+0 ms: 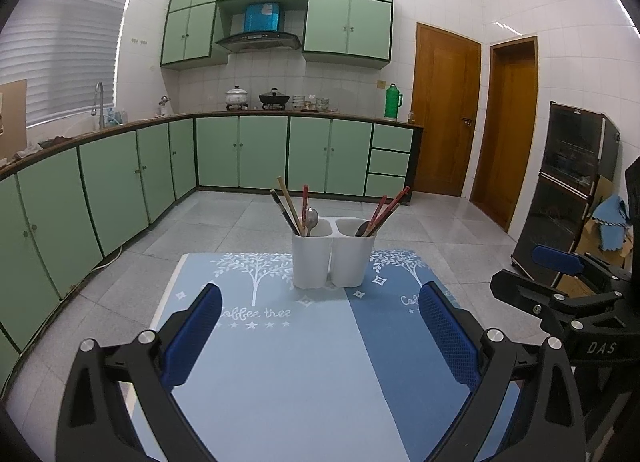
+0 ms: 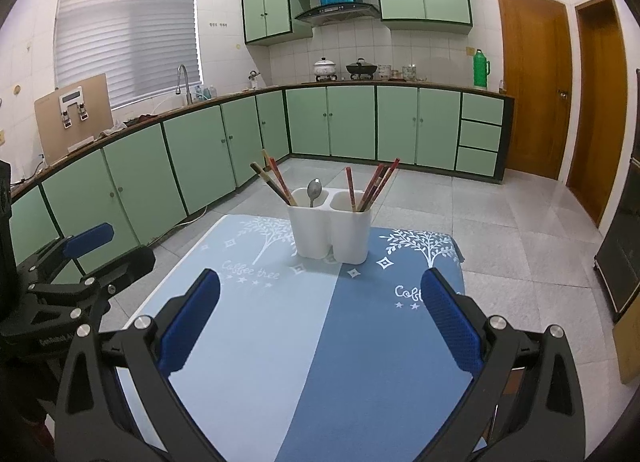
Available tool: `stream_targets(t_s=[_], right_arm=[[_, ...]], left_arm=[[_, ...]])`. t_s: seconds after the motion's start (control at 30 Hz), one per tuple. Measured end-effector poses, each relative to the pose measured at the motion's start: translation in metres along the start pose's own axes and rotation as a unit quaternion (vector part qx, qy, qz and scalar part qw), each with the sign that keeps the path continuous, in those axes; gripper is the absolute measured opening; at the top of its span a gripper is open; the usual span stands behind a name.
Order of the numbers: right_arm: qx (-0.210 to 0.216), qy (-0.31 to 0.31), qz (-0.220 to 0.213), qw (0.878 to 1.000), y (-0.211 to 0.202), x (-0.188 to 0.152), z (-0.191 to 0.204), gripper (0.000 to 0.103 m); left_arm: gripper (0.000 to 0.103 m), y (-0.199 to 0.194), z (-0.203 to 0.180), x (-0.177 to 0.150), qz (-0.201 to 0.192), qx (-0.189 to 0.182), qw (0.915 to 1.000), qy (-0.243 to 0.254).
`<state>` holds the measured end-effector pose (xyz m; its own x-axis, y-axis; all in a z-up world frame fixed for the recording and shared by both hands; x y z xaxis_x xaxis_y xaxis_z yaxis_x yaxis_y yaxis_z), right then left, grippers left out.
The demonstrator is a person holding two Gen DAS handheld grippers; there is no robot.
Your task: Organize utensils
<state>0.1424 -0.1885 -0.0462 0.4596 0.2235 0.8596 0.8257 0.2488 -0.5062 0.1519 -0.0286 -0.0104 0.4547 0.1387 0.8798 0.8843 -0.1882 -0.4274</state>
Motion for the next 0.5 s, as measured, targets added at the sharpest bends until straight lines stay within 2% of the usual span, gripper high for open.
stream_targets(t_s=[0.5], right_arm=[[0.000,0.001,0.000,1.000,0.0014,-0.0009,0.0001,0.097]], left_arm=[[0.097,-0.0014,0.0031,0.0024,0.001,0.003,1.0000,-0.001]])
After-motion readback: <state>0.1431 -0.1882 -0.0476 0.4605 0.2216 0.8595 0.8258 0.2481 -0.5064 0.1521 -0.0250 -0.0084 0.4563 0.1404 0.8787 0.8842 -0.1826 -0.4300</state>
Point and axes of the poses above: each gripper's, at about its wrist camera, not at the fingertips, and y roughly the way its jaws point, z to its left, x to its top, the point moved 9 cm from there along y, roughly the way its jaws point, and after that the axes turned 9 degrees about -y, right-handed, at the moved point
